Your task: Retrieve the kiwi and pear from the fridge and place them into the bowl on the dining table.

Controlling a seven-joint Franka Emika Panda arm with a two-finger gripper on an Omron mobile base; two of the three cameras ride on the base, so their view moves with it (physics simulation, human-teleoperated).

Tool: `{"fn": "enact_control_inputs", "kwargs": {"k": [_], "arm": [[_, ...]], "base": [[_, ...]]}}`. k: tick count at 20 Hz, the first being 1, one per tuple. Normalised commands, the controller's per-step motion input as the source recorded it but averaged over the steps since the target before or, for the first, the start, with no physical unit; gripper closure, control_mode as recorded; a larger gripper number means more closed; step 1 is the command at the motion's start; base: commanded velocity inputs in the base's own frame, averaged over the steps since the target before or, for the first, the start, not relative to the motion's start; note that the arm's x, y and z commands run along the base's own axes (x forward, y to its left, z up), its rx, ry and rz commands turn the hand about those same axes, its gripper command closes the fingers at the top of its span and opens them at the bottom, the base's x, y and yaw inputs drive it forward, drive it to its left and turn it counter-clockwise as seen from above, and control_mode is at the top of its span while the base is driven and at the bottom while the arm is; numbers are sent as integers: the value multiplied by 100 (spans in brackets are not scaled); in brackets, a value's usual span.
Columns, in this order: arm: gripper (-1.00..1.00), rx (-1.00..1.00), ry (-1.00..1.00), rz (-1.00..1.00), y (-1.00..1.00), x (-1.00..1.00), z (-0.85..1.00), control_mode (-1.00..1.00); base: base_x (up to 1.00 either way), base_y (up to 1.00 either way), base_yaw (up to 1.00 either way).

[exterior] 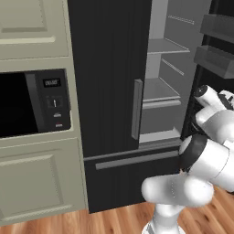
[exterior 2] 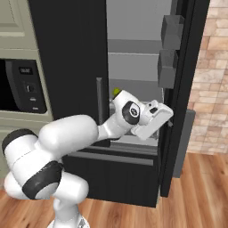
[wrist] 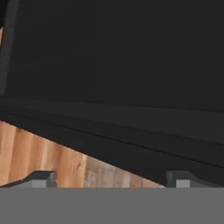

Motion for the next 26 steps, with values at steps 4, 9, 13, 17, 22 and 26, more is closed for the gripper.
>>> {"fn": "enact_control_inputs", "kwargs": {"k": [4,9,13,17,22,26], "arm": [[-100,1,-27,-9,51,-99,79,-100],[-100,7,-24,-17,100,-68,64,-100],[-100,15,-28,-19,100,-48,56,-100],[-100,23,-17,-14,100,-43,66,-100],[-100,33,-6,1,99,-21,42,-100],[-100,35,0,27,98,1,4,-100]], "base": [[0,0,0],[0,0,0],[0,0,0],[0,0,0],[0,0,0],[0,0,0]]}}
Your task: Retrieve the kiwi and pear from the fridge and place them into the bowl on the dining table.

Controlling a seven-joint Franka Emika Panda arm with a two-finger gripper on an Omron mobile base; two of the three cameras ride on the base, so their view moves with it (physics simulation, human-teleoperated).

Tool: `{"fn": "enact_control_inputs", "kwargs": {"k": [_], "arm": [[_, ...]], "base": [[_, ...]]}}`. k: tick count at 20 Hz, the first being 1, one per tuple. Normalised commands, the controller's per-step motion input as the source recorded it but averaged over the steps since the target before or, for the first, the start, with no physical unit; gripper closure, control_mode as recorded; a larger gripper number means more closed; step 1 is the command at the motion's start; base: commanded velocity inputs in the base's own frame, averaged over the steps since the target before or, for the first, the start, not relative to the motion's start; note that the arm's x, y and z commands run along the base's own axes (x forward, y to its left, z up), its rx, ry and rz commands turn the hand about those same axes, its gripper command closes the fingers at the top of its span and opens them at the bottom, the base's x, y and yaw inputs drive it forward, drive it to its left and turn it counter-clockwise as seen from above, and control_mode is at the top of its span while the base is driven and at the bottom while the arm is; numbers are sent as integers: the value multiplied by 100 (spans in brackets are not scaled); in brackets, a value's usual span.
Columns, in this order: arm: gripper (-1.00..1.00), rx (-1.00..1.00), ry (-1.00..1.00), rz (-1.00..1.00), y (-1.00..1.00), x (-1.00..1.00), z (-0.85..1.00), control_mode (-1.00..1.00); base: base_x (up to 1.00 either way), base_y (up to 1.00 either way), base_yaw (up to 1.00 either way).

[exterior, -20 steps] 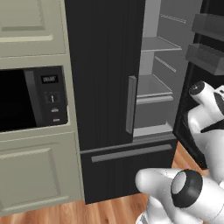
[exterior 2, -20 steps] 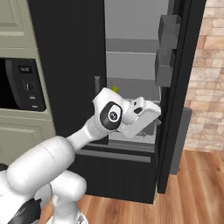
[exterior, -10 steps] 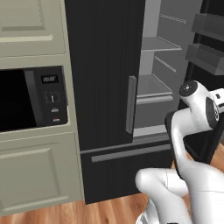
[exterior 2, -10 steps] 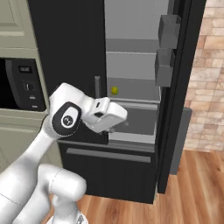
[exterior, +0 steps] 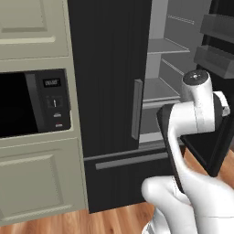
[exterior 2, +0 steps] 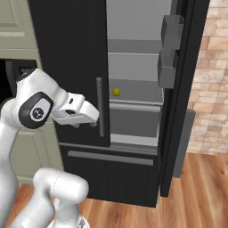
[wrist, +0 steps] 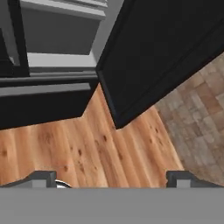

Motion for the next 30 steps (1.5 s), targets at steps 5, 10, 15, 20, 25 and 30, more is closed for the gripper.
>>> {"fn": "enact_control_inputs", "kwargs": {"k": [5,10,15,20,25,30], "arm": [[-100,17,-4,48,84,44,-31,-100],[-100,10,-36,43,30,62,-41,-100],[-100,9,-46,19,0,73,-10,-100],[-100,13,-23,3,-2,75,0,-100],[-100,14,-2,0,-11,60,0,-100],[-100,6,0,0,-3,66,0,-100]], "base": [[0,0,0],[0,0,0],[0,0,0],[0,0,0],[0,0,0],[0,0,0]]}}
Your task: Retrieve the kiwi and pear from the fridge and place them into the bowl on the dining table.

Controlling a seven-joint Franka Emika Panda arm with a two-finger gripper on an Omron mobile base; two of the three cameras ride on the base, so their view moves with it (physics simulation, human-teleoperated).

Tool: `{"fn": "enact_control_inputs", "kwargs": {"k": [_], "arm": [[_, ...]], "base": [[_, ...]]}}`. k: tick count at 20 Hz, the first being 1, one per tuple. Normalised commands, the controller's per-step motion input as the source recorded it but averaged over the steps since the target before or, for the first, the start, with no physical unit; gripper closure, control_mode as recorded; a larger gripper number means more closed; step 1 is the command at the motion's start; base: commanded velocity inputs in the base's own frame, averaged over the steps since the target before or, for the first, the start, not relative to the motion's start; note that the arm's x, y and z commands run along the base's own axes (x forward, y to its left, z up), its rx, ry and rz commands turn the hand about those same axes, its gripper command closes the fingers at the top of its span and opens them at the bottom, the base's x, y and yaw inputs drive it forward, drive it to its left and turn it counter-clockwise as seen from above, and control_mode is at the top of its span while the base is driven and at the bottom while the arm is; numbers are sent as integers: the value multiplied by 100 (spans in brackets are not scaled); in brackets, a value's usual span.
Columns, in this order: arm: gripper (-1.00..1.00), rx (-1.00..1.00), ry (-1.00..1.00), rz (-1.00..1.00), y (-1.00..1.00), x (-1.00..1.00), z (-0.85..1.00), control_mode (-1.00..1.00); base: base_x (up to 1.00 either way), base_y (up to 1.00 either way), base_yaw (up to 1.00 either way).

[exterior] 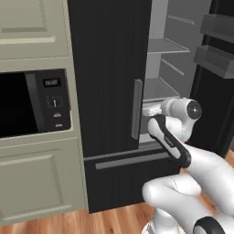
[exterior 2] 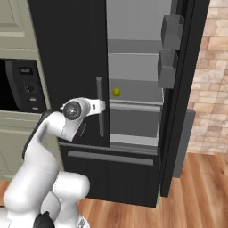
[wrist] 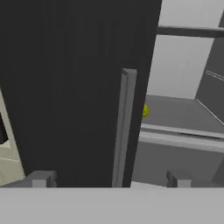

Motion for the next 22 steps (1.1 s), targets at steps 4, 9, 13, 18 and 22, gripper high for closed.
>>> {"fn": "enact_control_inputs", "kwargs": {"k": [4,9,13,18,22], "arm": [[-100,0,0,0,0,67,0,-100],[-100,0,0,0,0,70,0,-100],[-100,0,0,0,0,68,-1,-100],[-100,0,0,0,-1,69,-5,-100],[-100,0,0,0,-7,70,-8,-100]], "base": [[0,0,0],[0,0,0],[0,0,0],[0,0,0],[0,0,0]]}}
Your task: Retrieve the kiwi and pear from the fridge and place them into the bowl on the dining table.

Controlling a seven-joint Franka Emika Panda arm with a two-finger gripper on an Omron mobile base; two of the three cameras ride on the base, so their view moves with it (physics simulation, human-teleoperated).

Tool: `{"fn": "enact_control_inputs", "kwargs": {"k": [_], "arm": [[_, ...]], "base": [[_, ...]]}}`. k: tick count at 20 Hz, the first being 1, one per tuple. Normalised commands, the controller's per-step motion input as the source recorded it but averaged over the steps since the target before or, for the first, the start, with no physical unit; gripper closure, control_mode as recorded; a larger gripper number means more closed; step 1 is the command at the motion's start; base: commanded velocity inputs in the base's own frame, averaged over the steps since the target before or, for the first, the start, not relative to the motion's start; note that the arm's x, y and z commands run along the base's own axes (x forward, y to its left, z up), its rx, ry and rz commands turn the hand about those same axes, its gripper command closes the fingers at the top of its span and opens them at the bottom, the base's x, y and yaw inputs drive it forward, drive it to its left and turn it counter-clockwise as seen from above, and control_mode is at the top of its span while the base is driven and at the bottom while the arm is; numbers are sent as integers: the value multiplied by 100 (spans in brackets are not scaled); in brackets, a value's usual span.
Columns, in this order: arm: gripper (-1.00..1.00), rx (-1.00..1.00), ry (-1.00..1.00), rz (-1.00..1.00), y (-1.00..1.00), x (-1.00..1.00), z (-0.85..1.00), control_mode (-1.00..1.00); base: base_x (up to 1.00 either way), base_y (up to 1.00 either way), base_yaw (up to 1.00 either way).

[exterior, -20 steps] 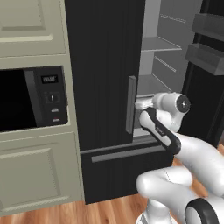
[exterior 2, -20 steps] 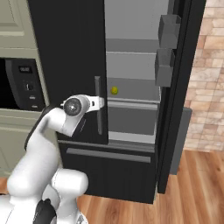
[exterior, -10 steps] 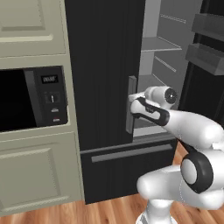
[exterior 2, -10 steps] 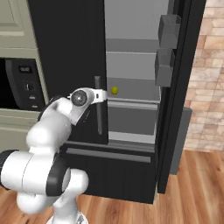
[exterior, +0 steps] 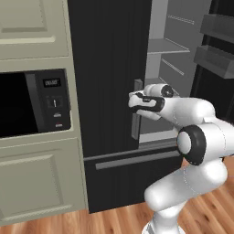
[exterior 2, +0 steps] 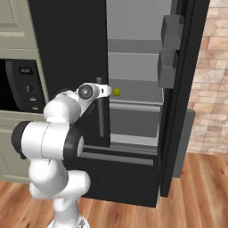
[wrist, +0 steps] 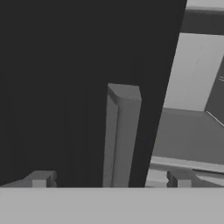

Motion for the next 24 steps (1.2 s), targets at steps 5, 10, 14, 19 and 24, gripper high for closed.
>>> {"fn": "enact_control_inputs", "kwargs": {"k": [5,10,14,19,24], "arm": [[-100,0,0,0,-13,72,-12,-100],[-100,1,0,0,-22,75,-13,-100],[-100,2,0,2,-19,87,-22,-100],[100,1,1,3,-13,72,-25,-100],[100,-1,35,0,-40,-64,76,-100]], "base": [[0,0,0],[0,0,0],[0,0,0],[0,0,0],[0,0,0]]}}
